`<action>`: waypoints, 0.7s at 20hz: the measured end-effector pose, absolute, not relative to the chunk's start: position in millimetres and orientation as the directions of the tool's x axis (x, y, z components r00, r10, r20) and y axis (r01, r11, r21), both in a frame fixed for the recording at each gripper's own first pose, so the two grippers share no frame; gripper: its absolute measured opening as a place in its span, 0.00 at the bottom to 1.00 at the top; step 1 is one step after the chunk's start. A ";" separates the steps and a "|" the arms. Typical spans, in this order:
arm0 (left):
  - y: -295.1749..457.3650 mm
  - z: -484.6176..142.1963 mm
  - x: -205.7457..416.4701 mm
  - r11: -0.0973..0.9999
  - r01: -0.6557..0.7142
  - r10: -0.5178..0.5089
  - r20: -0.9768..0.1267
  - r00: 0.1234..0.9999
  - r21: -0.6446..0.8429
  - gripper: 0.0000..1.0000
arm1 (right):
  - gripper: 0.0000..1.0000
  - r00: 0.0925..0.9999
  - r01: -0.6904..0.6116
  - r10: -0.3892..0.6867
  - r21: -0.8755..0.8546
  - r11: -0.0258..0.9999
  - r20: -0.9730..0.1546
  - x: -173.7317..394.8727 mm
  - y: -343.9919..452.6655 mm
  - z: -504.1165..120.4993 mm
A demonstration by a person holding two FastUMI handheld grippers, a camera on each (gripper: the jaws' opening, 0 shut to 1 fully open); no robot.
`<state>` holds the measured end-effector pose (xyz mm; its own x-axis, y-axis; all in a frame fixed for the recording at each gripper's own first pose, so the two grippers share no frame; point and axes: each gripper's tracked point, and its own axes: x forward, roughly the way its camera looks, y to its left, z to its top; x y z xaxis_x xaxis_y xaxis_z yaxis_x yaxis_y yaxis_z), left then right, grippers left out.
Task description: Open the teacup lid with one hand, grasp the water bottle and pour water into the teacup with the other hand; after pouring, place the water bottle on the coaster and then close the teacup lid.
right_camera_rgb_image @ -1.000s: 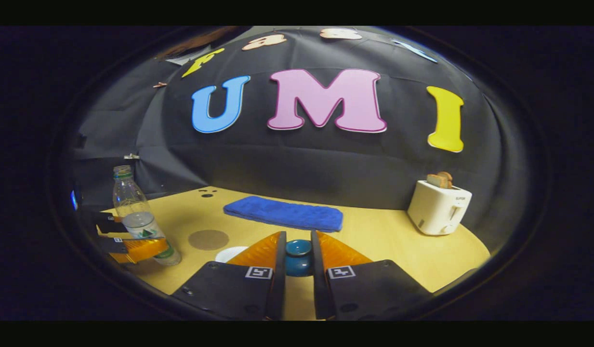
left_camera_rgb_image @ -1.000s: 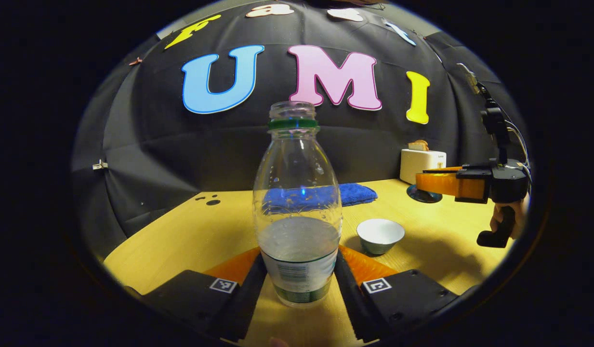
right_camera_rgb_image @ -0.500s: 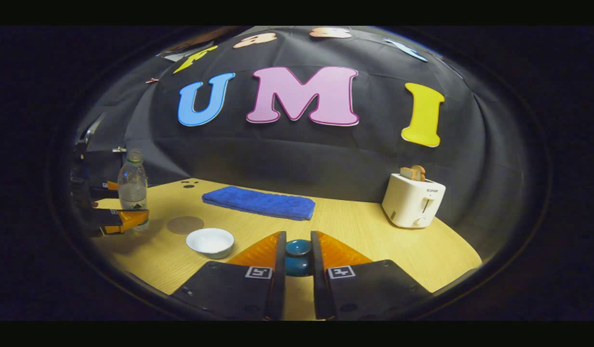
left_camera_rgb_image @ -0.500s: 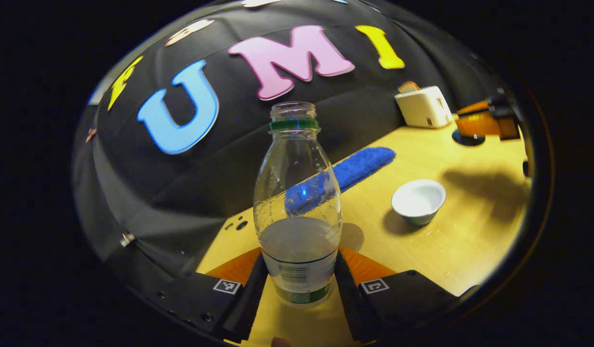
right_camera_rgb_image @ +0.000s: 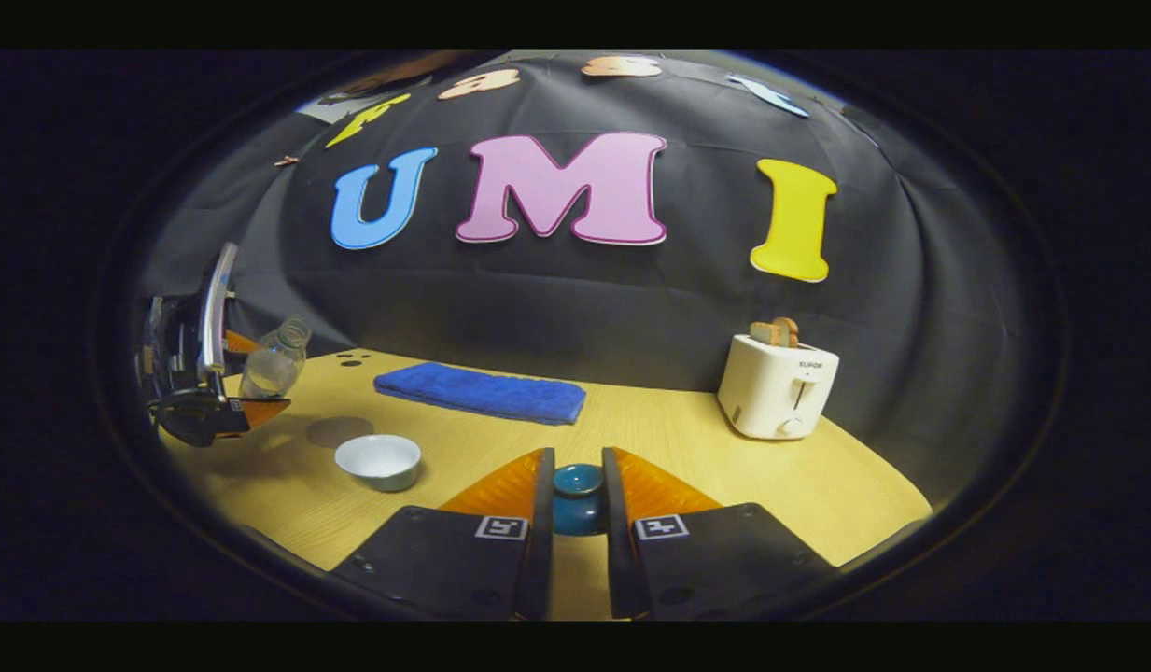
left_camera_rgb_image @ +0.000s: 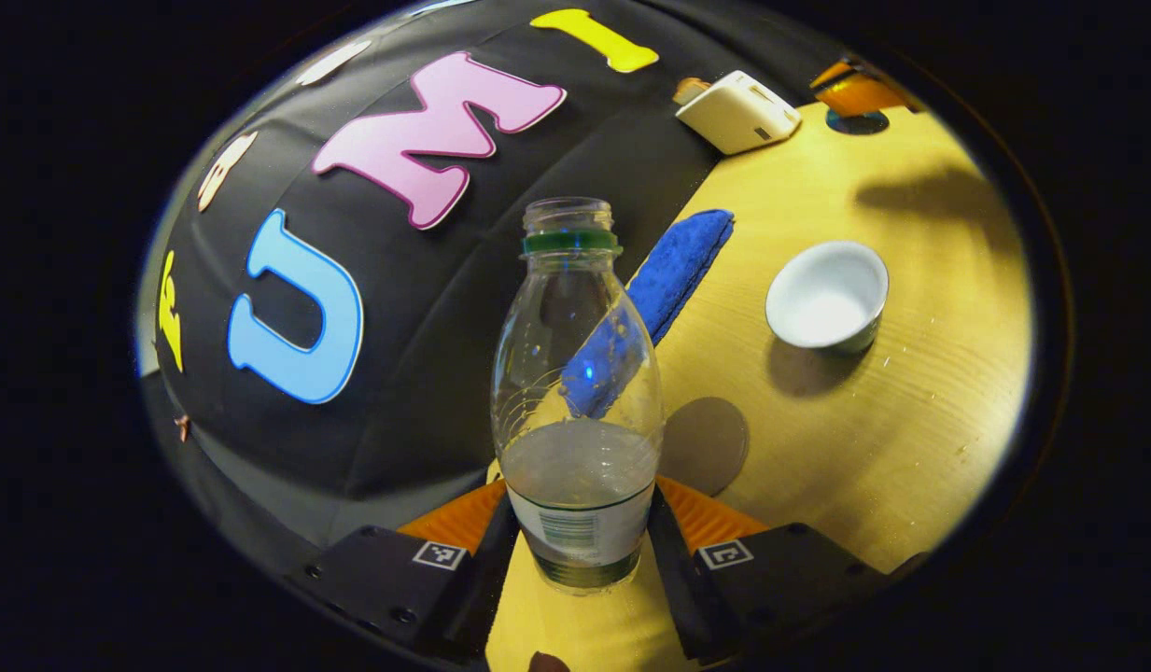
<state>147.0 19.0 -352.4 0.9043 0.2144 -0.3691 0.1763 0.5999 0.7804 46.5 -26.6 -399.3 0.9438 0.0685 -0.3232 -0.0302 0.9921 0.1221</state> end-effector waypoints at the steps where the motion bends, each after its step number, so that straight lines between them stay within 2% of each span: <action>1: 21.0 -350.3 150.5 0.564 0.178 0.227 -0.358 0.906 0.806 0.75 | 0.27 0.943 -0.030 0.068 0.120 0.992 -0.326 45.3 -28.7 -401.0; 2: 22.1 -347.3 154.0 0.526 0.178 0.237 -0.344 0.908 0.832 0.75 | 0.22 0.942 -0.029 0.067 0.118 0.993 -0.330 44.5 -30.6 -402.1; 3: 24.2 -344.4 156.4 0.486 0.176 0.244 -0.327 0.913 0.856 0.75 | 0.27 0.942 -0.030 0.067 0.117 0.993 -0.330 43.9 -31.8 -402.2; 5: 24.3 -337.8 162.4 0.409 0.175 0.240 -0.291 0.926 0.896 0.75 | 0.27 0.942 -0.029 0.064 0.110 0.994 -0.329 42.5 -34.0 -402.3; 6: 23.2 -335.7 164.5 0.371 0.178 0.232 -0.276 0.933 0.911 0.75 | 0.22 0.942 -0.029 0.062 0.106 0.994 -0.330 42.2 -35.0 -402.8; 8: 21.9 -332.0 168.2 0.309 0.177 0.218 -0.251 0.943 0.934 0.75 | 0.22 0.942 -0.027 0.060 0.104 0.994 -0.329 41.0 -36.3 -402.7; 9: 22.1 -331.6 169.0 0.289 0.180 0.213 -0.247 0.945 0.940 0.75 | 0.27 0.943 -0.026 0.060 0.106 0.994 -0.327 40.9 -36.6 -402.7; 13: 23.1 -327.5 173.6 0.202 0.188 0.200 -0.229 0.953 0.961 0.75 | 0.27 0.945 -0.023 0.053 0.096 0.995 -0.323 39.1 -38.4 -402.0; 14: 23.1 -325.4 175.4 0.172 0.184 0.197 -0.217 0.956 0.968 0.75 | 0.22 0.945 -0.023 0.052 0.093 0.995 -0.322 38.9 -39.0 -401.4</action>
